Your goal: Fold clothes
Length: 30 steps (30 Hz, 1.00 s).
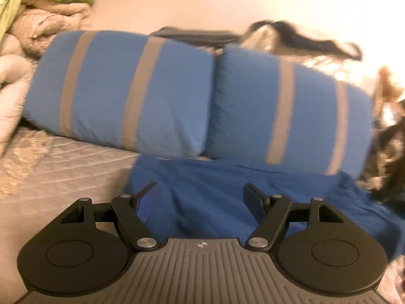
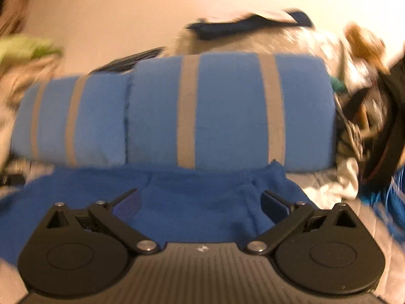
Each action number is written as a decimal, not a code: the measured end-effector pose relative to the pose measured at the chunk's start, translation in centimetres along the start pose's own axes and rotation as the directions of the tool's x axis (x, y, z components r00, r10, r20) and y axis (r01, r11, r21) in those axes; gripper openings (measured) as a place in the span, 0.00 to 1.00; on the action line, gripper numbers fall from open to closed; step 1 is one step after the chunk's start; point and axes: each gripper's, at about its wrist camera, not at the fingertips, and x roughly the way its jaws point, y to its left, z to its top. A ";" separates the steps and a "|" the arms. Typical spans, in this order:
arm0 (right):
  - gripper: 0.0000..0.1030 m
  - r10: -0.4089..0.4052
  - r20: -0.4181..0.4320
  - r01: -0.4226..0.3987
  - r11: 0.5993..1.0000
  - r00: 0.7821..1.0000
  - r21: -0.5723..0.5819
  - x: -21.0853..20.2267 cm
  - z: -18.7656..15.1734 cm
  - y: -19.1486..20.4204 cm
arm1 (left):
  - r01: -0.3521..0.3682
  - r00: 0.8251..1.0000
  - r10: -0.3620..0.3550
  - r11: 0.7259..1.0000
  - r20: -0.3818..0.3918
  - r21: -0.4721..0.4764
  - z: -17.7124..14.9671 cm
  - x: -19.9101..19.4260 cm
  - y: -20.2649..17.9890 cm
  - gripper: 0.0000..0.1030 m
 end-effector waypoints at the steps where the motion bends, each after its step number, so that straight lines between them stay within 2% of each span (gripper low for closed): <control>1: 0.99 -0.003 -0.006 0.003 0.999 1.000 -0.053 0.2 -0.8 0.5 | 0.007 1.000 -0.007 1.000 0.003 0.014 -0.8 0.0 -0.2 0.70; 4: 0.99 0.005 -0.081 -0.012 0.996 0.997 -0.086 1.4 -3.1 0.5 | -0.025 0.998 0.032 0.990 -0.050 0.137 -3.2 1.1 -0.8 0.70; 6: 0.99 0.018 -0.134 -0.029 0.997 0.991 -0.074 2.1 -4.1 0.4 | -0.054 0.993 0.073 0.980 -0.097 0.190 -4.6 2.2 -0.7 0.76; 8: 0.99 0.016 -0.161 -0.028 0.997 0.987 -0.076 2.4 -4.3 0.5 | -0.070 0.984 0.097 0.981 -0.149 0.178 -5.7 2.8 -0.3 0.82; 10: 0.99 0.019 -0.191 -0.030 0.998 0.981 -0.054 2.8 -4.1 0.4 | -0.082 0.980 0.111 0.982 -0.167 0.171 -6.5 3.0 -0.1 0.83; 13: 0.99 0.016 -0.189 -0.028 0.998 0.982 -0.063 2.9 -4.1 0.5 | -0.084 0.971 0.111 0.987 -0.210 0.133 -6.1 3.8 0.4 0.86; 17: 0.99 0.021 -0.174 -0.034 0.996 0.985 -0.076 2.4 -4.4 0.7 | -0.097 0.975 0.129 0.980 -0.183 0.176 -6.2 3.6 0.0 0.86; 22: 0.99 0.029 -0.171 -0.044 0.995 0.985 -0.086 2.3 -4.2 0.7 | -0.125 0.982 0.152 0.967 -0.111 0.220 -5.7 0.7 -0.7 0.86; 23: 0.99 0.030 -0.171 -0.046 0.995 0.985 -0.087 2.3 -4.1 0.7 | -0.127 0.984 0.150 0.969 -0.099 0.212 -5.6 0.0 -0.5 0.86; 26: 0.99 0.030 -0.173 -0.046 0.995 0.984 -0.088 2.2 -4.1 0.7 | -0.104 0.985 0.117 0.989 -0.123 0.110 -5.2 -0.9 1.2 0.86; 30: 0.99 0.024 -0.185 -0.041 0.995 0.982 -0.090 2.4 -3.9 0.8 | -0.064 0.991 0.059 0.997 -0.122 -0.033 -3.8 -1.8 3.4 0.86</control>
